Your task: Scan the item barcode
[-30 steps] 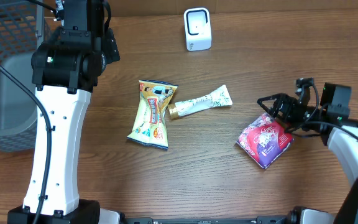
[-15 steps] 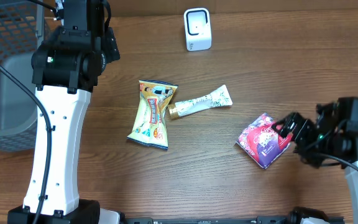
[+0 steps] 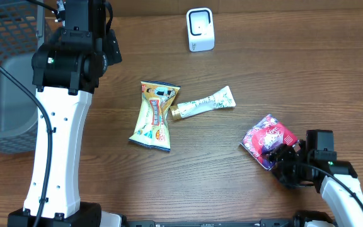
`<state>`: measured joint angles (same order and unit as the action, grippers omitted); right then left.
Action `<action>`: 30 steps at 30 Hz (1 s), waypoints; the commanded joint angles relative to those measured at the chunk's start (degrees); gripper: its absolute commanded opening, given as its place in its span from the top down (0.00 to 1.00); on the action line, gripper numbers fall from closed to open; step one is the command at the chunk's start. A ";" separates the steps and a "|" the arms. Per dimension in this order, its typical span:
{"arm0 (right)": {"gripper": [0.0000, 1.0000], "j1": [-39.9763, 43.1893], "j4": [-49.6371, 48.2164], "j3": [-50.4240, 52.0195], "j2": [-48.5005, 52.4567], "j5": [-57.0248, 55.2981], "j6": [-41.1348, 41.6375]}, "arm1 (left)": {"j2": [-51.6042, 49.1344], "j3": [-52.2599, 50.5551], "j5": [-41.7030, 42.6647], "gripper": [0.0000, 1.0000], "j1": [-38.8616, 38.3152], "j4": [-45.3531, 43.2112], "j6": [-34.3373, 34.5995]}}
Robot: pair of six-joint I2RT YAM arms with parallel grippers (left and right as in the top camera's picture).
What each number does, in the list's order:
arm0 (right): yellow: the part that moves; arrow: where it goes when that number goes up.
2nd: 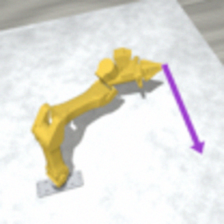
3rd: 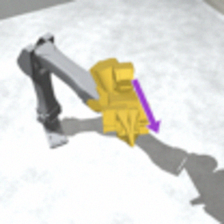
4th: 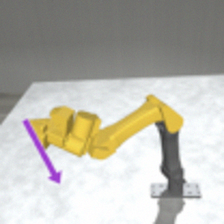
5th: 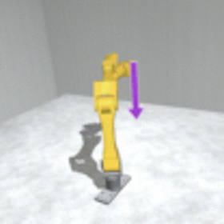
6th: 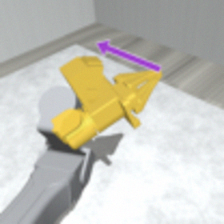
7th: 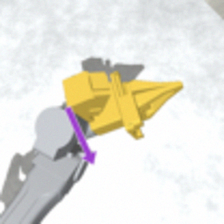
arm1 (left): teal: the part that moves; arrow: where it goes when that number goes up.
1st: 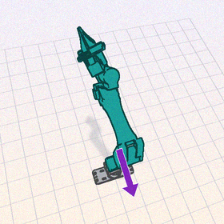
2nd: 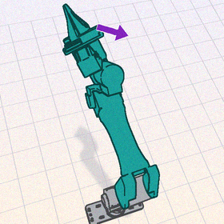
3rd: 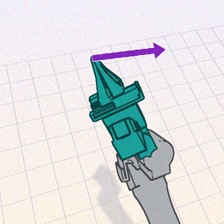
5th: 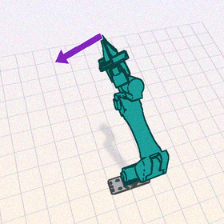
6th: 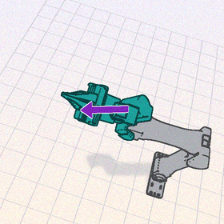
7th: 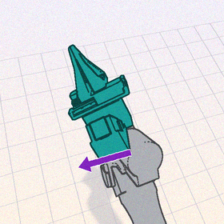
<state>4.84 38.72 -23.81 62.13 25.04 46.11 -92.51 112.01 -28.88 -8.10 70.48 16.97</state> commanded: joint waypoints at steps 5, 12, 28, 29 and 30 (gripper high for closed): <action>0.96 -0.13 -6.51 1.62 -0.24 -8.74 1.88 | 0.26 -0.11 0.39 0.00 0.35 0.44 -0.22; 0.96 -0.68 -5.42 -2.91 -0.48 -8.20 -9.03 | 0.26 -0.11 0.39 0.00 0.35 0.17 -0.22; 0.96 -24.50 -7.37 -32.65 0.72 -67.38 -46.49 | 0.26 -0.11 0.39 0.00 0.37 -3.32 0.46; 0.96 -27.43 -7.76 -32.65 1.01 -73.79 -47.95 | 0.26 -0.11 0.37 0.00 0.37 -3.78 0.46; 0.96 -29.88 -7.85 -32.63 1.46 -79.95 -48.68 | 0.26 -0.11 0.37 0.00 0.37 -4.28 0.44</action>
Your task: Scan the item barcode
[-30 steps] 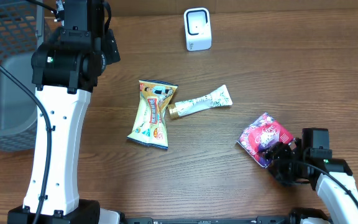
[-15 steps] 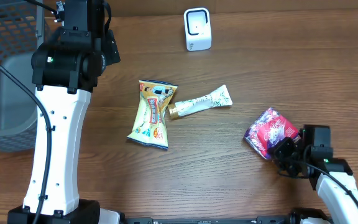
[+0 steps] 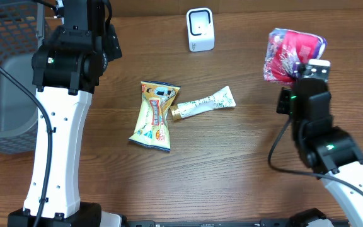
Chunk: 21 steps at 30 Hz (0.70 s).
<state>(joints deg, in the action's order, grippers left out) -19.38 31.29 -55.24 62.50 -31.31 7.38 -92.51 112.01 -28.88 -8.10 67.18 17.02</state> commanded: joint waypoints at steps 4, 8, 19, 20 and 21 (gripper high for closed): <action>0.96 -14.12 -3.02 -1.18 5.75 -50.60 -17.05 | 0.24 -0.11 0.39 0.00 0.37 -3.63 1.33; 0.96 -17.42 -3.15 -0.68 13.46 -58.82 -26.03 | -0.24 -0.11 0.39 0.00 0.35 -5.09 3.67; 0.96 -18.62 -5.05 -0.31 39.45 -58.84 -34.51 | -4.79 -0.11 3.21 0.00 0.35 -4.70 4.87; 0.96 -19.89 -4.85 -0.31 43.39 -58.84 -34.71 | -5.73 -0.11 4.15 0.00 0.37 -4.39 4.87; 0.96 -20.79 -5.03 -0.31 45.59 -58.84 -34.49 | -6.29 -0.11 4.55 0.00 0.35 -4.15 4.87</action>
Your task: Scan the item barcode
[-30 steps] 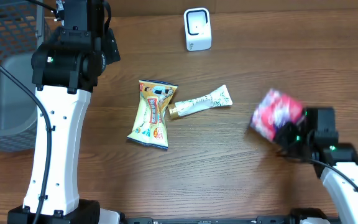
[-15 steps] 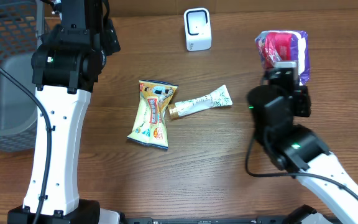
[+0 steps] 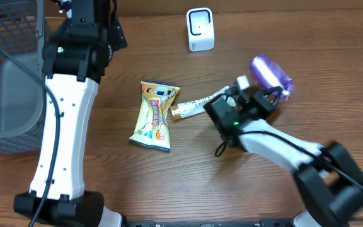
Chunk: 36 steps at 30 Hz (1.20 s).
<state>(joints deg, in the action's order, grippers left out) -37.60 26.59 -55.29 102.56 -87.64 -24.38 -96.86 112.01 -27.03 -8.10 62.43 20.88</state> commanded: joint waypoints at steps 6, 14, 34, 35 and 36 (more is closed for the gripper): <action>0.96 -6.82 -1.07 -0.26 14.53 -2.51 -2.47 | -3.28 -0.11 2.91 0.00 0.37 2.03 0.98; 0.62 -16.31 -1.05 -0.26 17.16 -2.49 1.97 | -3.28 -0.11 2.91 0.00 0.37 2.05 0.98; 0.00 -39.30 -38.84 -1.68 16.81 -2.51 2.10 | -3.28 -0.11 2.93 0.00 0.35 4.28 1.01; 0.00 -38.99 -40.04 -1.68 16.81 -2.51 2.08 | -3.28 -0.11 2.93 0.00 0.35 4.50 1.01; 0.00 -38.38 -41.40 -1.68 16.81 -2.51 2.08 | -3.28 -0.11 2.91 0.00 0.35 4.76 1.01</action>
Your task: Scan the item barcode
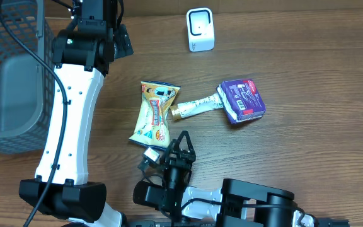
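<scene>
The purple packet [241, 101] lies flat on the table with its purple side and a white label facing up, its left edge against the tip of the cream tube [197, 105]. The white scanner [200, 29] stands at the back, well clear of it. My right gripper [182, 144] is drawn back low at the front centre, fingers slightly apart and holding nothing. The left arm [74, 94] rises along the left side, and its gripper is out of view past the top edge.
A yellow snack bag [153, 115] lies left of the tube, just beyond my right gripper. A grey wire basket [5, 75] fills the far left. Bare wood shows to the right of the packet.
The right gripper held the packet raised near the tube's right end. The packet now rests on the table there, let go, and the right arm is folded back at the front centre.
My right gripper was shut on the packet, pink side up, at the front right of the table. Then it held it high at the back right beside the scanner. Then the purple side showed near the tube. Now it lies purple side up, released.
</scene>
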`<state>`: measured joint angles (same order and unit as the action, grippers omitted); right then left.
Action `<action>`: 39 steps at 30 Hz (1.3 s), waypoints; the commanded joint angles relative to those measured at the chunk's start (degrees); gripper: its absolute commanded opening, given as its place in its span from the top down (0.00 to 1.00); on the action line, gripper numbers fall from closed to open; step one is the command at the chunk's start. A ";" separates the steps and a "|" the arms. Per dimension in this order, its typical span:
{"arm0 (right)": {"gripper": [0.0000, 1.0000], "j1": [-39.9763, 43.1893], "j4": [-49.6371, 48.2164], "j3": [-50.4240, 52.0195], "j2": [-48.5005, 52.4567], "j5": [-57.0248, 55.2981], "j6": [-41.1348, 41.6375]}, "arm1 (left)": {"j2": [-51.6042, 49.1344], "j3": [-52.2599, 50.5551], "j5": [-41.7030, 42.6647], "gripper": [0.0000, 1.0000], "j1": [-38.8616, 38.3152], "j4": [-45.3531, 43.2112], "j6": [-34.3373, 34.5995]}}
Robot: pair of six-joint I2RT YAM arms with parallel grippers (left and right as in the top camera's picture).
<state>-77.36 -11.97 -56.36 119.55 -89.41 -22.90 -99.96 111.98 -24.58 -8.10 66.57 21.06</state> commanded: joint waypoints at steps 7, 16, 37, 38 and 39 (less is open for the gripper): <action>0.00 13.70 -16.94 -1.44 -0.26 -0.74 -7.74 | -0.17 -0.09 0.42 0.00 0.37 1.18 0.76; 0.00 33.05 -76.04 -8.83 -0.37 -0.72 -54.84 | -0.17 -0.09 0.46 0.00 0.35 0.87 0.81; 0.00 73.66 -40.22 -19.50 -1.81 20.17 -64.06 | -0.17 -0.09 0.22 0.00 0.35 0.70 -0.48; 0.00 76.41 -34.91 -20.20 -2.34 20.15 -61.68 | -0.17 -0.09 0.24 0.00 0.35 0.68 -0.44; 0.00 78.53 -30.03 -20.79 -2.64 20.55 -59.30 | -0.17 -0.09 0.24 0.00 0.35 0.57 -0.33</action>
<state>-4.71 -48.10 -74.94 119.20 -69.73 -89.78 -99.96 111.98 -24.60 -8.10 67.31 20.88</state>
